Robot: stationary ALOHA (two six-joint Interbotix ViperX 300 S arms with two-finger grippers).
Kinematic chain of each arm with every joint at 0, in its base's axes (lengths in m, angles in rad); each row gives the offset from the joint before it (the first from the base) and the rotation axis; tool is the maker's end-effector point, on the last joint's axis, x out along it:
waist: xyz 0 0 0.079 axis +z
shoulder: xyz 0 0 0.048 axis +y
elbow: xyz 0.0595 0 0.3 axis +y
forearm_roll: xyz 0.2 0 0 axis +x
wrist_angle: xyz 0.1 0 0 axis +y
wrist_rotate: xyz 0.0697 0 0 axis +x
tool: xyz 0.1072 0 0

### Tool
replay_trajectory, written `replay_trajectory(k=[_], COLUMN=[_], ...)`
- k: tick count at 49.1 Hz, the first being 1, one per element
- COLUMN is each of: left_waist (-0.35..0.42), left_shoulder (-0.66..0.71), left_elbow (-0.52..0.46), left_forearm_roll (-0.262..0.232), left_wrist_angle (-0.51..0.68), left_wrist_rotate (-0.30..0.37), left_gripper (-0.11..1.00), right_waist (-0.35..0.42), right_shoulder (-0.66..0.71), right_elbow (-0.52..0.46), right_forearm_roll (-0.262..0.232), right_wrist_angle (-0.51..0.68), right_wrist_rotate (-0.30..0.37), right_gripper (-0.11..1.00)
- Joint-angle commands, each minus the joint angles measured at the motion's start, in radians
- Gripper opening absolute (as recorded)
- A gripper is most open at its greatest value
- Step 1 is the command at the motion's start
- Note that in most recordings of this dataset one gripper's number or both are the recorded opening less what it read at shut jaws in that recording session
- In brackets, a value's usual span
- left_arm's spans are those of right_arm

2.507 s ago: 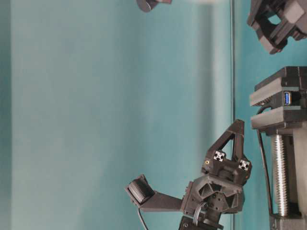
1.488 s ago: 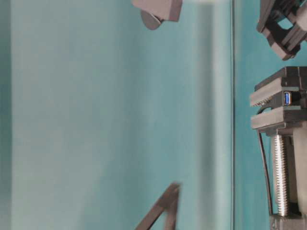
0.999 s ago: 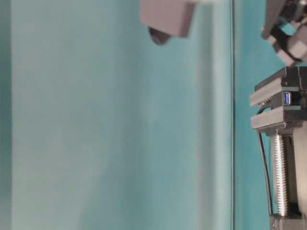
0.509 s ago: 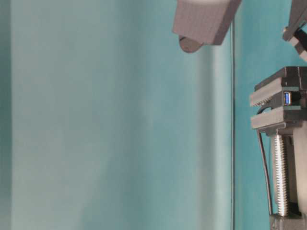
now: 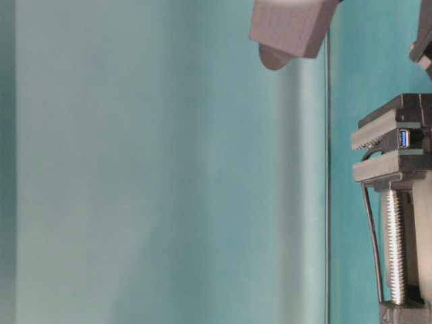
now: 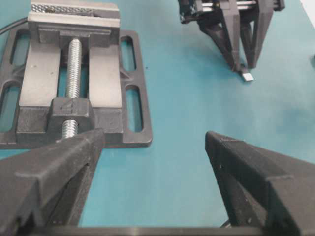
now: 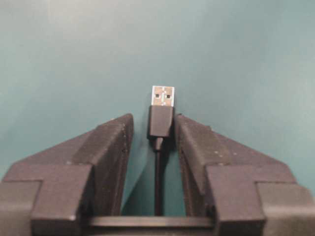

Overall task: Insert the USB cable into the fixed female connector.
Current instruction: 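Hold the USB-A plug in the right gripper and rotate toward the vise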

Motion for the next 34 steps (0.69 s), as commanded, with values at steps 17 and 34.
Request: replay_trajectory(k=[17, 34], left_waist=[-0.003, -0.002], left_shoulder=[0.006, 0.006], left_elbow=[-0.011, 0.003], left_forearm_roll=[0.005, 0.005], left_wrist_angle=[-0.005, 0.006], left_wrist_rotate=[-0.014, -0.014], left_gripper=[1.00, 1.00], right_waist=[0.003, -0.008], right_shoulder=[-0.011, -0.011], right_elbow=[0.002, 0.006], right_forearm_roll=[0.000, 0.003], right_wrist_angle=[-0.002, -0.031], right_wrist_rotate=[0.000, -0.002], right_gripper=[0.31, 0.20])
